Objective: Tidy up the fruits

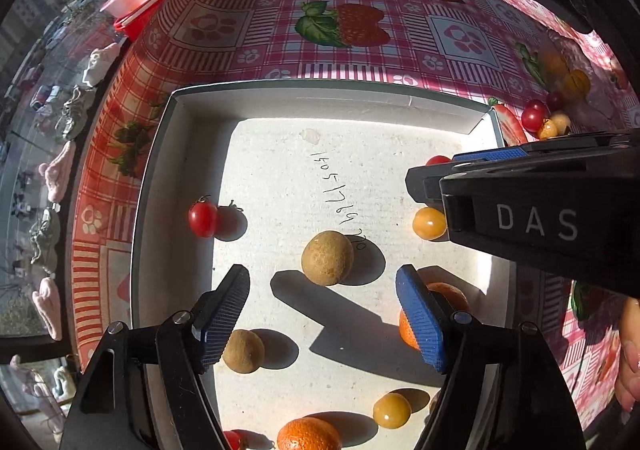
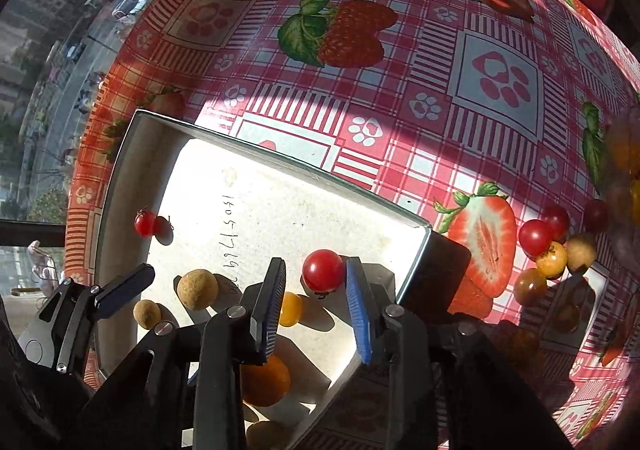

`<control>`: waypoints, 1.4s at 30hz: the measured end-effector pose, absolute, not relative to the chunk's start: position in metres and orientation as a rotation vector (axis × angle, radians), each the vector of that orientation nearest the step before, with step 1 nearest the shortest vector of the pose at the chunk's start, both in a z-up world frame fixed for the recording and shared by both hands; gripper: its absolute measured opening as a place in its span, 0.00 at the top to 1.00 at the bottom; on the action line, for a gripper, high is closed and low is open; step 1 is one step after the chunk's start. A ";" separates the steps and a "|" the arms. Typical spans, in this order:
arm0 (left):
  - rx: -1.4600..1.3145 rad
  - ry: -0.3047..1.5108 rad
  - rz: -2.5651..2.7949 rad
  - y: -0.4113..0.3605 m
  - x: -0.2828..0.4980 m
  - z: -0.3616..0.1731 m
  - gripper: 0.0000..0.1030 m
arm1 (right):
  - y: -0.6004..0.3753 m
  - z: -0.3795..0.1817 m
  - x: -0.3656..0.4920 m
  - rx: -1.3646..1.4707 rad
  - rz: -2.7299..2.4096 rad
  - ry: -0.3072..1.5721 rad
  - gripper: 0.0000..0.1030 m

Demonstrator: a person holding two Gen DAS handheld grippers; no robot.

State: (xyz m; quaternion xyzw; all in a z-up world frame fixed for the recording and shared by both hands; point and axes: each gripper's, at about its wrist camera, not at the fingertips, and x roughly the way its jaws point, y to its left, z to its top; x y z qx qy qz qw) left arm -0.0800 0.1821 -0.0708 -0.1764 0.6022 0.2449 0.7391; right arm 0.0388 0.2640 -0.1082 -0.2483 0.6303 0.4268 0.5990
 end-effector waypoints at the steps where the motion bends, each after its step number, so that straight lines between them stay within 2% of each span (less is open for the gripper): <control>1: -0.377 1.322 0.542 0.180 -0.081 -0.069 0.26 | 0.264 -0.106 0.039 -0.567 0.997 1.464 0.59; 2: -0.368 1.322 0.546 0.178 -0.082 -0.066 0.26 | 0.263 -0.103 0.038 -0.558 1.006 1.468 0.56; 3: -0.370 1.319 0.549 0.177 -0.084 -0.064 0.26 | 0.263 -0.097 0.036 -0.548 1.018 1.470 0.47; 4: -0.380 1.317 0.554 0.177 -0.086 -0.061 0.26 | 0.261 -0.093 0.034 -0.547 1.018 1.466 0.34; 6: -0.399 1.317 0.570 0.178 -0.092 -0.056 0.26 | 0.256 -0.084 0.030 -0.528 1.027 1.456 0.25; 10: -0.417 1.321 0.578 0.176 -0.103 -0.047 0.23 | 0.240 -0.068 0.024 -0.514 1.012 1.467 0.19; 11: -0.423 1.323 0.574 0.175 -0.105 -0.045 0.08 | 0.236 -0.065 0.022 -0.525 1.002 1.463 0.17; 12: -0.426 1.319 0.573 0.173 -0.109 -0.042 0.01 | 0.232 -0.063 0.019 -0.537 0.993 1.458 0.15; 14: -0.422 1.310 0.572 0.168 -0.115 -0.036 0.01 | 0.224 -0.058 0.013 -0.560 0.983 1.444 0.13; 16: -0.424 1.319 0.574 0.168 -0.119 -0.033 0.01 | 0.213 -0.052 0.009 -0.578 0.974 1.433 0.00; 42: -0.355 1.413 0.550 0.114 -0.173 0.009 0.01 | 0.151 -0.003 -0.040 -0.653 0.938 1.462 0.00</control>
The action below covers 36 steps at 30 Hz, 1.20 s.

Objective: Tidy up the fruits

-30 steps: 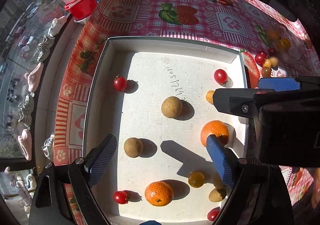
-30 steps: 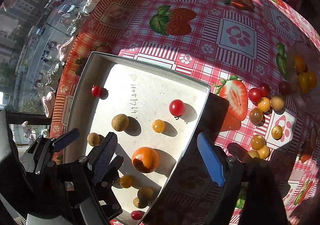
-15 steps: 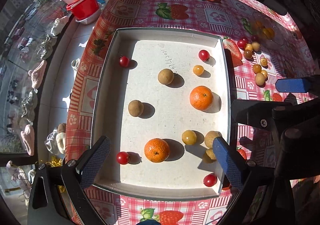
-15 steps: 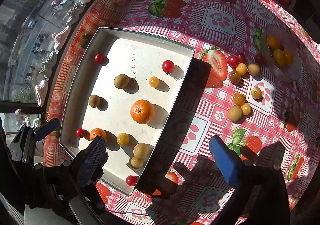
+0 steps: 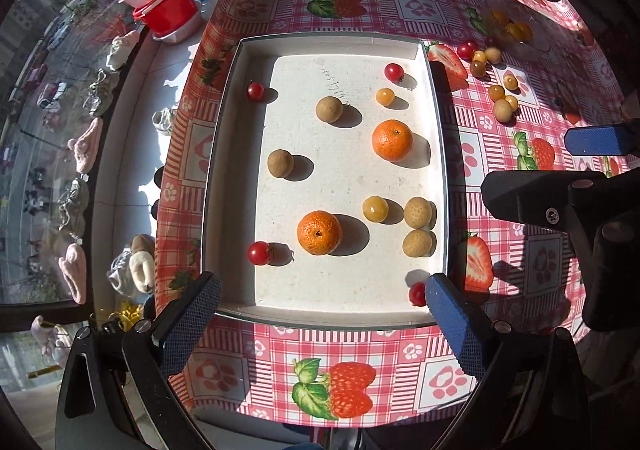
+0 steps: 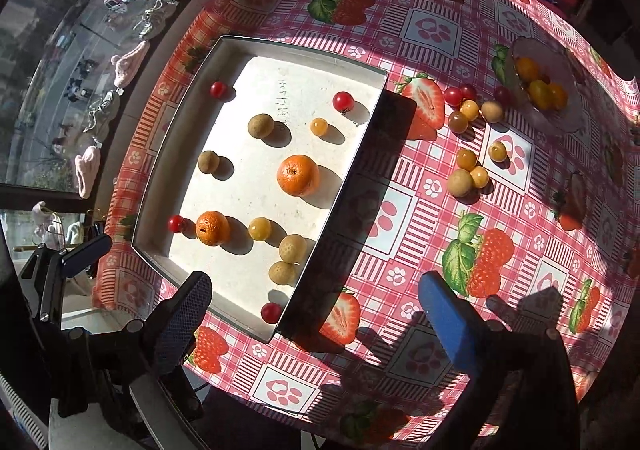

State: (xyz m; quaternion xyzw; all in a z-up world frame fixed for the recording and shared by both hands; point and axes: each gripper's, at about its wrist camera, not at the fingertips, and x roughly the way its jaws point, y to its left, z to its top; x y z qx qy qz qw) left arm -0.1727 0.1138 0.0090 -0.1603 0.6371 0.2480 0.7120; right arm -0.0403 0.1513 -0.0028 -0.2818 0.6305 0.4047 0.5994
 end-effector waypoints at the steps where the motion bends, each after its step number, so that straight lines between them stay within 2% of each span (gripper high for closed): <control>1: -0.356 1.415 0.547 0.113 -0.174 0.010 0.01 | 0.149 -0.002 -0.040 -0.657 0.938 1.461 0.00; 36: -0.339 1.430 0.527 0.087 -0.186 0.018 0.01 | 0.131 0.001 -0.054 -0.668 0.929 1.466 0.00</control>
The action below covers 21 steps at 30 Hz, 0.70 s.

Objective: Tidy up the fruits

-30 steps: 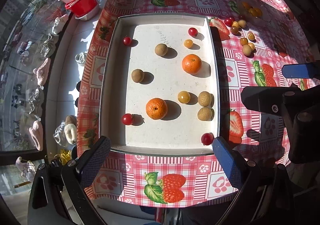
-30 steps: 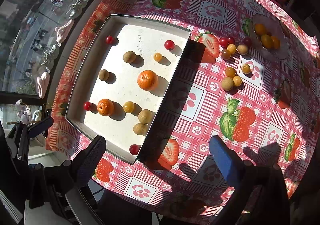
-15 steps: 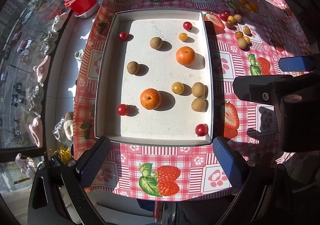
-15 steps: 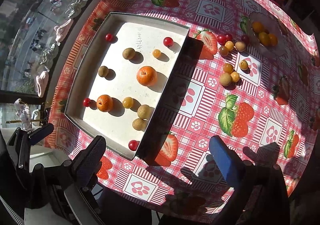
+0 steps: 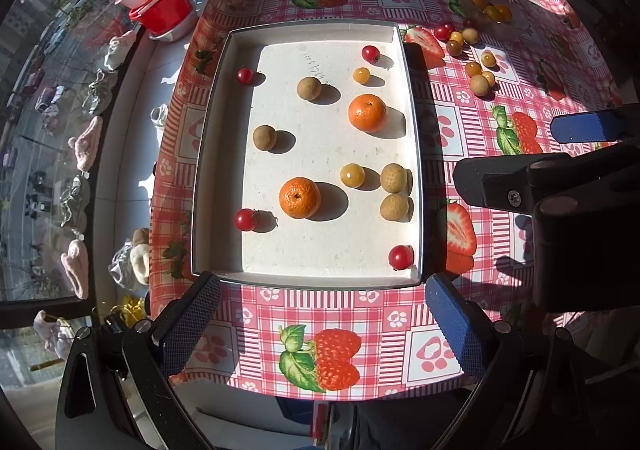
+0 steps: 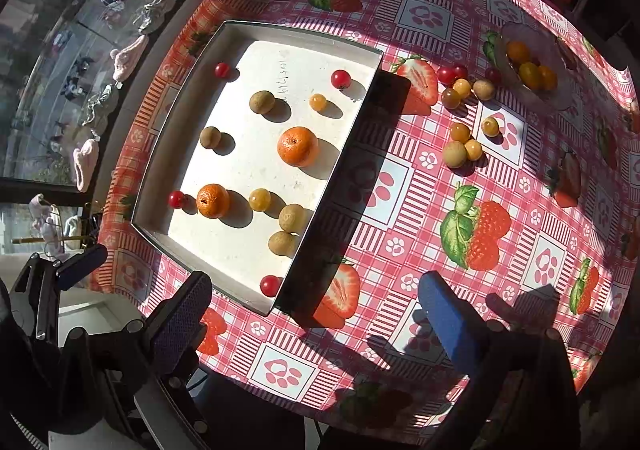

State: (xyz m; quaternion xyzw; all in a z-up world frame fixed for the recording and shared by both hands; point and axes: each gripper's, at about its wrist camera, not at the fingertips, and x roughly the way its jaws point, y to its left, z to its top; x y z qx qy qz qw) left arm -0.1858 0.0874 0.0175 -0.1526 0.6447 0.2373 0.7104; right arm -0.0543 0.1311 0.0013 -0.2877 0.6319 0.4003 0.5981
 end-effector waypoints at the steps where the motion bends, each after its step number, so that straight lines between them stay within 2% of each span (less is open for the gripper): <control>1: -0.340 1.429 0.526 0.087 -0.186 0.018 0.01 | 0.131 0.001 -0.055 -0.667 0.929 1.466 0.00; 21: -0.342 1.439 0.509 0.085 -0.183 0.017 0.01 | 0.133 -0.002 -0.058 -0.698 0.934 1.461 0.00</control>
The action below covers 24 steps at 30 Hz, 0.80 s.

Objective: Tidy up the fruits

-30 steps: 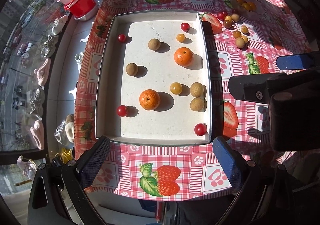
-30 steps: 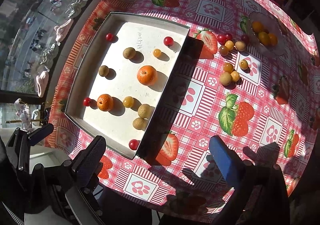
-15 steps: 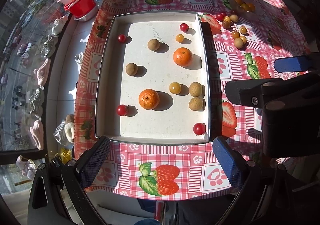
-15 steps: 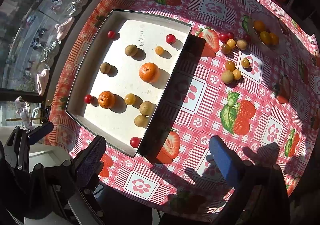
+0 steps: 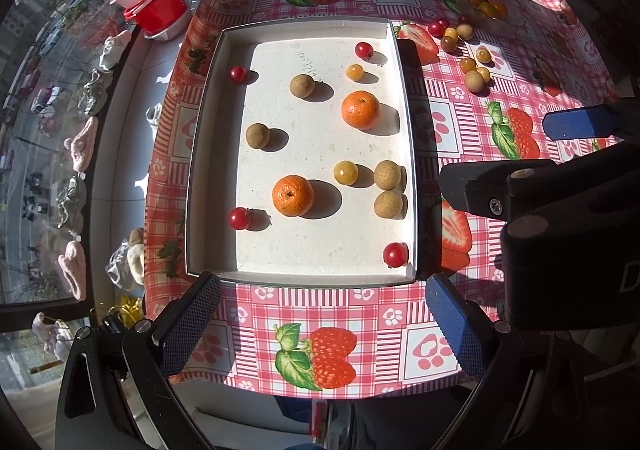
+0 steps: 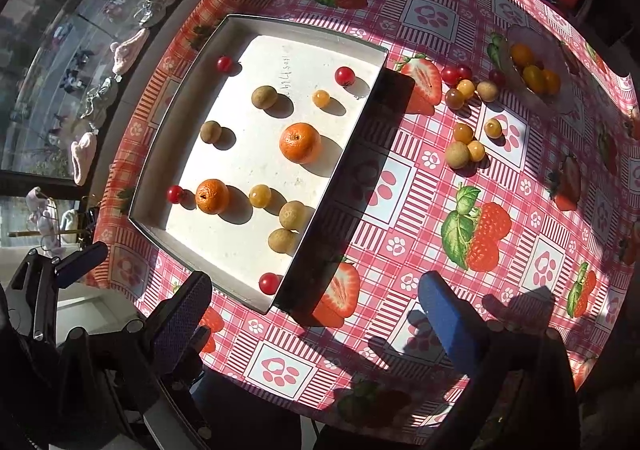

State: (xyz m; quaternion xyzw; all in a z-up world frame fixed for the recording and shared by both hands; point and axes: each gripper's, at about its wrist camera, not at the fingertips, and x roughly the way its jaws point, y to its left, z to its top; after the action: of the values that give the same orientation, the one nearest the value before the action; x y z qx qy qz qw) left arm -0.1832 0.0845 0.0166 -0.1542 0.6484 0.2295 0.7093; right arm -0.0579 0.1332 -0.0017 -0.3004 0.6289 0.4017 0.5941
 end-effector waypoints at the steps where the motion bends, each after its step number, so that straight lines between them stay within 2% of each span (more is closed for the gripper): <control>1: -0.341 1.439 0.509 0.084 -0.183 0.017 0.01 | 0.134 -0.002 -0.058 -0.702 0.934 1.462 0.00; 24: -0.351 1.424 0.497 0.085 -0.184 0.019 0.01 | 0.137 -0.003 -0.063 -0.715 0.937 1.464 0.00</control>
State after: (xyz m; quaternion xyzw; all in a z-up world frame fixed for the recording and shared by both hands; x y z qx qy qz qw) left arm -0.1845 0.0848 0.0192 -0.1583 0.6430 0.2243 0.7150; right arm -0.0632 0.1367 -0.0032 -0.3070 0.6289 0.4026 0.5901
